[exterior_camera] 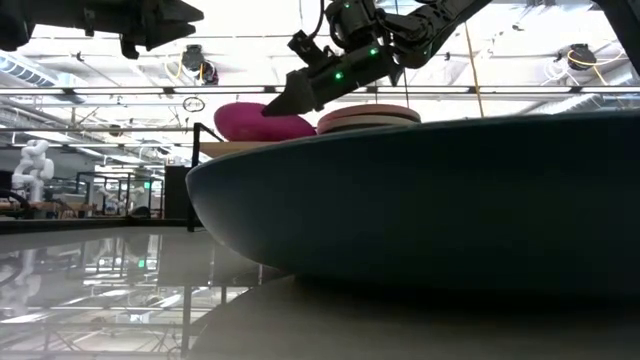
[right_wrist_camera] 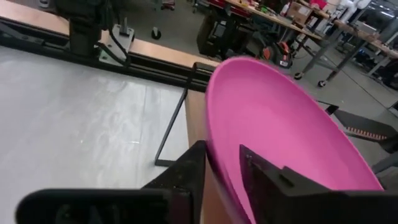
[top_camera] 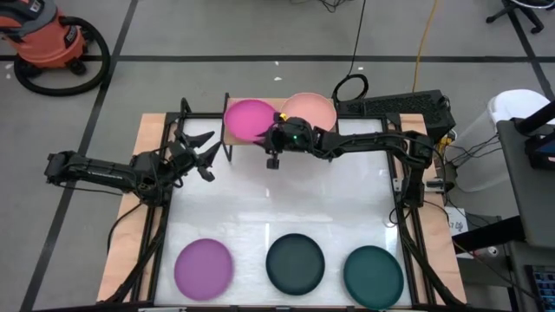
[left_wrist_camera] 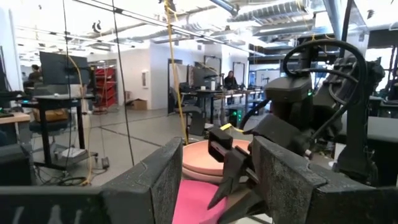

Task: Place and stack plates onto a shelf
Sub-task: Put the pink plate on the shelf, then stack the purple plate on top of the pink plate on the shelf

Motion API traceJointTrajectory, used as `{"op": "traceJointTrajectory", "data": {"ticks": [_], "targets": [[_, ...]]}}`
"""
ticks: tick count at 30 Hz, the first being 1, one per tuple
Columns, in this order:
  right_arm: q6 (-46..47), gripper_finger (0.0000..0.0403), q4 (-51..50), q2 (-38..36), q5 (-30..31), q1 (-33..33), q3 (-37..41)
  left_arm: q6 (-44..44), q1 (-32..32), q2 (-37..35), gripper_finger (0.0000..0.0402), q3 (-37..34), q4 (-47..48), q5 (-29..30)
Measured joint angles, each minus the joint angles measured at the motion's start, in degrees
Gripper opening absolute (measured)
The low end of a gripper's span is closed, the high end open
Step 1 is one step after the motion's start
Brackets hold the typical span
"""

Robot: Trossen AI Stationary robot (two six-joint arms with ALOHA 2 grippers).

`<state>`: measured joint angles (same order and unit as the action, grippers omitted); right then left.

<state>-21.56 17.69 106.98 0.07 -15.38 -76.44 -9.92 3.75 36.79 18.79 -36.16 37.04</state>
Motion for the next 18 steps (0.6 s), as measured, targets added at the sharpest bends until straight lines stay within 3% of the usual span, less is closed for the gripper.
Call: {"op": "traceJointTrajectory", "data": {"ticks": [13, 18], "targets": [[1.3, 0.0125, 1.2, -1.0, -0.1, 0.9, 0.0, 1.7, 0.0, 0.0, 0.0200, 0.0, -1.4, -3.4], [-2.0, 0.0122, -0.9, -6.9, -0.2, 4.2, 0.0, 1.5, 0.0, 0.0, 0.0200, 0.3, -1.1, -10.3]]}}
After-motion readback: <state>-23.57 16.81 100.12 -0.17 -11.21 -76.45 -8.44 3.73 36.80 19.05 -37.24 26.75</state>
